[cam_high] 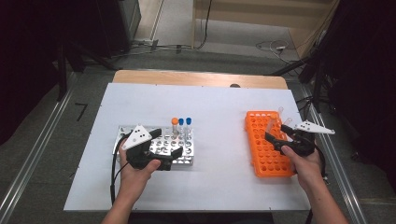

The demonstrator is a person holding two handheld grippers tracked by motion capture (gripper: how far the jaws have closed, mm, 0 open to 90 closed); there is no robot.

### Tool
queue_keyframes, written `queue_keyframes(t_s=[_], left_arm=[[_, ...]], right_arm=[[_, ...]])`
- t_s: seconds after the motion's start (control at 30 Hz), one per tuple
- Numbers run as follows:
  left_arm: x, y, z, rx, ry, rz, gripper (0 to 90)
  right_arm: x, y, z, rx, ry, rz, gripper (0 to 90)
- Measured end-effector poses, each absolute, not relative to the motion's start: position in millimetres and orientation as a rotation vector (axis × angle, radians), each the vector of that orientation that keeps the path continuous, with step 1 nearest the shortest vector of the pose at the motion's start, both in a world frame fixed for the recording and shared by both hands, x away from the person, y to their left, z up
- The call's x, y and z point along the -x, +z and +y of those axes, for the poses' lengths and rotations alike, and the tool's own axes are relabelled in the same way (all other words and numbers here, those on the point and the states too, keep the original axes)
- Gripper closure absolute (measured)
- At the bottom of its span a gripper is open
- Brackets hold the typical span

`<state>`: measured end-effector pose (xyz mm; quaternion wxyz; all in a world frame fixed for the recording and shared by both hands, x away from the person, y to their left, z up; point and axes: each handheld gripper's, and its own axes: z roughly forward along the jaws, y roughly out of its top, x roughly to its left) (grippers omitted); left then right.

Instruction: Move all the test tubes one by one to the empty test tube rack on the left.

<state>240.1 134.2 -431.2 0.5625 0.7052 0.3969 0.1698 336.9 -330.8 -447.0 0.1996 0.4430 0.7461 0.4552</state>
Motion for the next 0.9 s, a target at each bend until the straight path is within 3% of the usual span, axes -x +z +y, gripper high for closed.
queue_keyframes(t_s=[0.23, 0.77, 0.9], left_arm=[[-239.7, -431.9, 135.1, -1.659, 0.398, 0.934, 0.0], [-240.3, -432.9, 132.8, -1.669, 0.392, 0.931, 0.0], [-240.3, -432.7, 132.9, -1.668, 0.394, 0.931, 0.0]], right_arm=[[-354.4, -452.6, -327.5, -1.323, 1.218, 2.056, 38.3], [-374.7, -458.7, -316.4, -1.378, 1.035, 2.127, 60.4], [-375.2, -459.6, -314.0, -1.374, 1.015, 2.125, 69.7]])
